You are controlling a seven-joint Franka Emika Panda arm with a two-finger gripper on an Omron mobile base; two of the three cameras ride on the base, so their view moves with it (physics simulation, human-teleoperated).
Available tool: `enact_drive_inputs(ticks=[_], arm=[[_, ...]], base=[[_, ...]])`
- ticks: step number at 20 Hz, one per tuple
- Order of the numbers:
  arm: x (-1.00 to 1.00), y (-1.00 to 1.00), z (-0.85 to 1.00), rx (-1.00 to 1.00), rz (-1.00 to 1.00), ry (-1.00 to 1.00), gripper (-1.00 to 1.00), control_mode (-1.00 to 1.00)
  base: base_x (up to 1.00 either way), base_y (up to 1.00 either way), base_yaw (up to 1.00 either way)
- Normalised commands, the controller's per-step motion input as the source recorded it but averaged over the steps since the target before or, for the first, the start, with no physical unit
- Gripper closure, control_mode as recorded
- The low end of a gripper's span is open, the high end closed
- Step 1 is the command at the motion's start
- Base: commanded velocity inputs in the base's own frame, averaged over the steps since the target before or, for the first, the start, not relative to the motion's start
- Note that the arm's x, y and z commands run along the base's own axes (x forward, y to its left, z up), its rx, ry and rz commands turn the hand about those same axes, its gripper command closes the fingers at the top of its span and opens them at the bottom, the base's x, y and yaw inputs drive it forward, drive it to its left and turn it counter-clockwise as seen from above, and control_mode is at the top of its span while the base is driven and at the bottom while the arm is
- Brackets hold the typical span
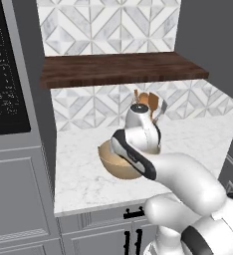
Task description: Open the cabinet, pick up the bread from the cabinet and place it in the basket. Then move the basket to the dining counter.
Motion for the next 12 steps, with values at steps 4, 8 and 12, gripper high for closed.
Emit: enact_drive_inputs(ticks=[4, 8, 12], arm=[[0.38, 0.0, -0.43, -0.02, 0.0, 0.03, 1.0, -1.0], [0.31, 0.0, -0.21, 0.0, 0.0, 0.05, 1.0, -1.0], [0.31, 0.0, -0.26, 0.0, 0.0, 0.03, 1.0, -1.0]], base=[[0.0, 0.0, 0.0], [0.0, 0.0, 0.0], [0.0, 0.0, 0.0]])
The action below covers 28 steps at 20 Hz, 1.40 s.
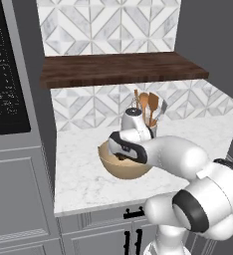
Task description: Open the cabinet, pick up the bread from the cabinet and place it in the basket. Then move the basket to the dining counter.
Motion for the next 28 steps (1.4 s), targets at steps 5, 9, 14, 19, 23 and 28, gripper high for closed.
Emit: enact_drive_inputs(ticks=[5, 9, 14, 19, 23, 28], arm=[[0.25, -0.01, -0.22, 0.0, 0.0, 0.0, 1.0, -1.0], [0.09, 0.0, -0.24, 0.0, 0.0, 0.02, 1.0, -1.0], [0.16, 0.0, -0.28, 0.0, 0.0, 0.02, 1.0, -1.0], [0.22, 0.0, -0.25, 0.0, 0.0, 0.01, 1.0, -1.0], [0.19, -0.03, -0.14, 0.0, 0.0, 0.0, -1.0, -1.0], [0.02, -0.05, -0.03, 0.0, 0.01, 0.0, -1.0, -1.0]], base=[[0.0, 0.0, 0.0], [0.0, 0.0, 0.0], [0.0, 0.0, 0.0], [0.0, 0.0, 0.0], [0.0, 0.0, 0.0], [0.0, 0.0, 0.0]])
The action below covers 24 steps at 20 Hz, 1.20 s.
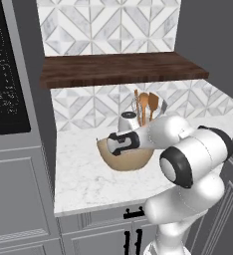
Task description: Open the cabinet, pick up the bread from the cabinet and place it in the basket. Then move the basket to the dining counter.
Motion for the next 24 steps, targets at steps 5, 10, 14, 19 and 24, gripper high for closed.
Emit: enact_drive_inputs(ticks=[5, 10, 14, 19, 24], arm=[[-0.27, 0.0, 0.0, 0.0, 0.05, -0.06, -1.0, -1.0], [-0.01, 0.0, 0.17, 0.0, 0.04, -0.12, -1.0, -1.0], [-0.4, 0.0, 0.66, 0.0, 0.07, -0.15, -1.0, -1.0], [-0.99, 0.0, 0.85, 0.0, 0.18, -0.12, -1.0, -1.0], [-0.98, 0.12, 0.5, 0.0, 0.26, -0.05, -1.0, -1.0]], base=[[0.0, 0.0, 0.0], [0.0, 0.0, 0.0], [0.0, 0.0, 0.0], [0.0, 0.0, 0.0], [0.0, 0.0, 0.0]])
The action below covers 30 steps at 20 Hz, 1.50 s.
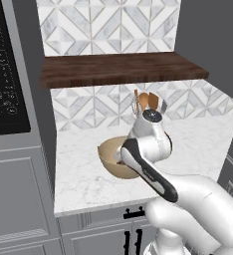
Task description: Open the cabinet, pick up the bread from the cabinet and place it in the basket. Then move the basket to the dining counter.
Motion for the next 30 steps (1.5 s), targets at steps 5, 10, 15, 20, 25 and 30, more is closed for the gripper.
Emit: enact_drive_inputs(ticks=[5, 10, 15, 20, 25, 30], arm=[[-0.48, 0.46, 0.15, -0.04, 0.19, -0.01, -1.0, -1.0], [0.17, 0.36, 0.08, -0.12, 0.04, 0.01, -1.0, -1.0], [0.34, -0.01, 0.0, -0.12, 0.06, 0.08, -1.0, -1.0], [0.13, 0.0, -0.13, -0.03, 0.08, 0.22, -1.0, -1.0], [0.05, -0.01, -0.14, -0.01, 0.09, 0.1, -1.0, -1.0], [0.0, 0.0, -0.22, -0.05, 0.11, 0.0, -1.0, -1.0]], base=[[0.0, 0.0, 0.0], [0.0, 0.0, 0.0], [0.0, 0.0, 0.0], [0.0, 0.0, 0.0], [0.0, 0.0, 0.0], [0.0, 0.0, 0.0]])
